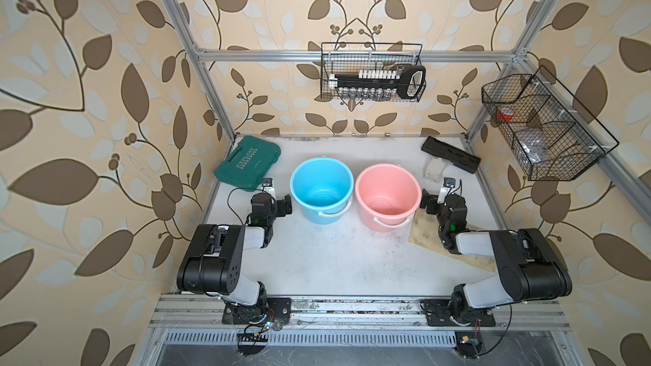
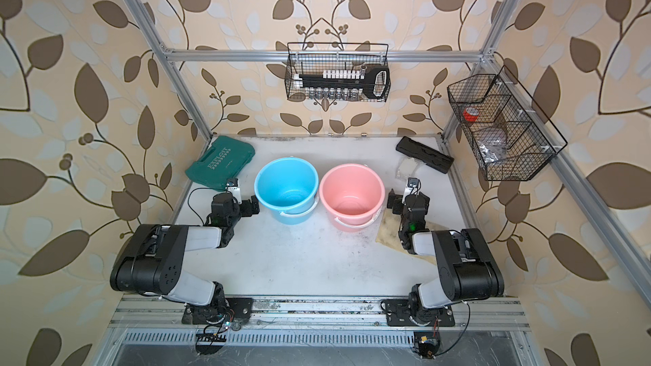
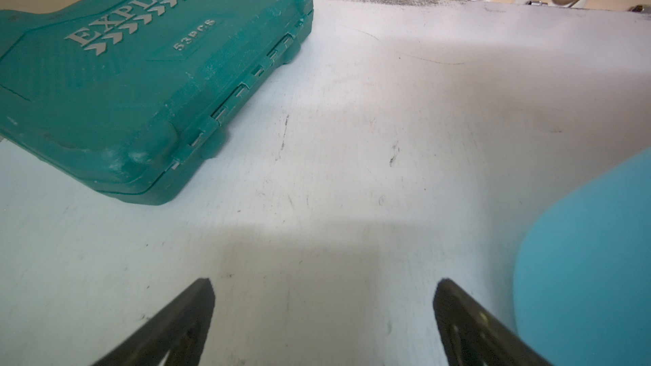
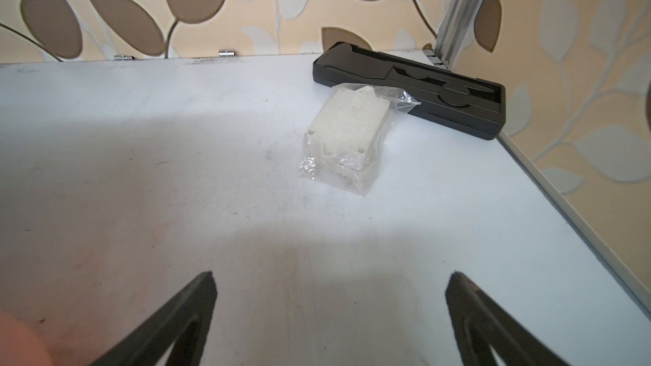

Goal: Wipe the inside of the bucket with a cloth
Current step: Pick up the bucket from the center of the board.

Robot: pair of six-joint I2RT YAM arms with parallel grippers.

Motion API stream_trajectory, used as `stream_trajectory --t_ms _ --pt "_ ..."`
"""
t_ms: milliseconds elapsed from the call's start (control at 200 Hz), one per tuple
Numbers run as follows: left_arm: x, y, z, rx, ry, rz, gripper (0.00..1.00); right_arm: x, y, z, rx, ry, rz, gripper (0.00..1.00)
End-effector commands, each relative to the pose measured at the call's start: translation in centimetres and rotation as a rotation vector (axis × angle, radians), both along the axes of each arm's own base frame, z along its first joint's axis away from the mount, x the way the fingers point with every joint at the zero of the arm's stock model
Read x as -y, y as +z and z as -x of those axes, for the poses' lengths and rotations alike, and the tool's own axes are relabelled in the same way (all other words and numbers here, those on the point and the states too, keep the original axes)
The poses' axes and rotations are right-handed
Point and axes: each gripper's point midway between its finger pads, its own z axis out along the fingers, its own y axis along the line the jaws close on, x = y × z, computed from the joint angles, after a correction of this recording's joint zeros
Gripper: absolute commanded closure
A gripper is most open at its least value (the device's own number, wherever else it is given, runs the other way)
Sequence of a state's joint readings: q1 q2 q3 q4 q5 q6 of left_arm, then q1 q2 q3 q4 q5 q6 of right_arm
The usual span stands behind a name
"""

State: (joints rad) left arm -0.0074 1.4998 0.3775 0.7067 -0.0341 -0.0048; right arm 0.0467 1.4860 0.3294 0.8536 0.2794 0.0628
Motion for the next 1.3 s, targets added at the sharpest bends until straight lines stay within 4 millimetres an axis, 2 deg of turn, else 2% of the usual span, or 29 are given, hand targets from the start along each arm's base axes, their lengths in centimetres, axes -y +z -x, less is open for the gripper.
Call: stream_trajectory --t_ms 0,145,315,460,470,510,545,585,795,890,985,1080,1100,1120,1155,1295 --pt "0.3 1.2 -0.6 0.043 -0.007 -0.002 0.01 0.2 1.3 0.2 0.049 -0.038 0.029 0.01" --pt "-1.4 2.1 -0.9 0.008 0.098 -0.013 0.01 0.2 1.6 0.9 0.079 -0.039 0.024 0.01" --pt "-4.1 2.1 -1.3 -0.204 0.244 -0.087 0.01 0.3 1.9 1.3 0.107 -0.043 0.018 0.01" --pt "-4.9 3.3 -1.0 -0.189 0.303 -0.081 0.01 0.5 2.0 1.6 0.122 -0.043 0.008 0.01" --pt "-4.9 4.3 -1.0 -0.169 0.308 -0.077 0.01 0.5 2.1 1.6 0.126 -0.041 0.007 0.01" --pt "-5.1 5.4 -1.0 -0.168 0.318 -0.077 0.01 0.5 2.5 1.9 0.145 -0.037 0.013 0.01" --pt "-5.0 6.2 -1.2 -0.17 0.322 -0.064 0.01 1.6 3.5 2.6 0.169 -0.142 0.045 0.01" --pt "-4.8 7.1 -1.3 -0.169 0.326 -0.04 0.01 2.1 3.5 3.5 0.144 -0.188 0.029 0.01" --pt "-2.7 11.8 -1.9 -0.162 0.273 0.104 0.01 4.0 4.2 4.9 0.08 -0.307 0.019 0.01" --pt "-1.0 13.7 -2.4 -0.168 0.214 0.17 0.01 4.8 4.5 5.7 0.011 -0.367 0.008 0.01" --pt "2.1 15.5 -3.0 -0.196 0.125 0.18 0.01 5.2 6.0 6.2 -0.028 -0.391 0.019 0.01" --pt "6.4 17.2 -3.4 -0.237 0.002 0.143 0.01 5.3 7.7 7.2 -0.041 -0.413 -0.02 0.01" --pt "7.3 18.2 -3.3 -0.233 -0.023 0.143 0.01 5.3 8.0 7.5 -0.039 -0.416 -0.034 0.01" --pt "8.3 17.6 -3.6 -0.267 -0.046 0.139 0.01 5.3 8.3 7.7 -0.038 -0.418 -0.047 0.01" --pt "9.8 18.4 -3.7 -0.277 -0.087 0.149 0.01 5.2 8.7 8.1 -0.035 -0.417 -0.077 0.01" --pt "16.3 21.9 -3.3 -0.329 -0.285 0.198 0.01 5.3 9.2 9.9 -0.062 -0.436 -0.184 0.01"
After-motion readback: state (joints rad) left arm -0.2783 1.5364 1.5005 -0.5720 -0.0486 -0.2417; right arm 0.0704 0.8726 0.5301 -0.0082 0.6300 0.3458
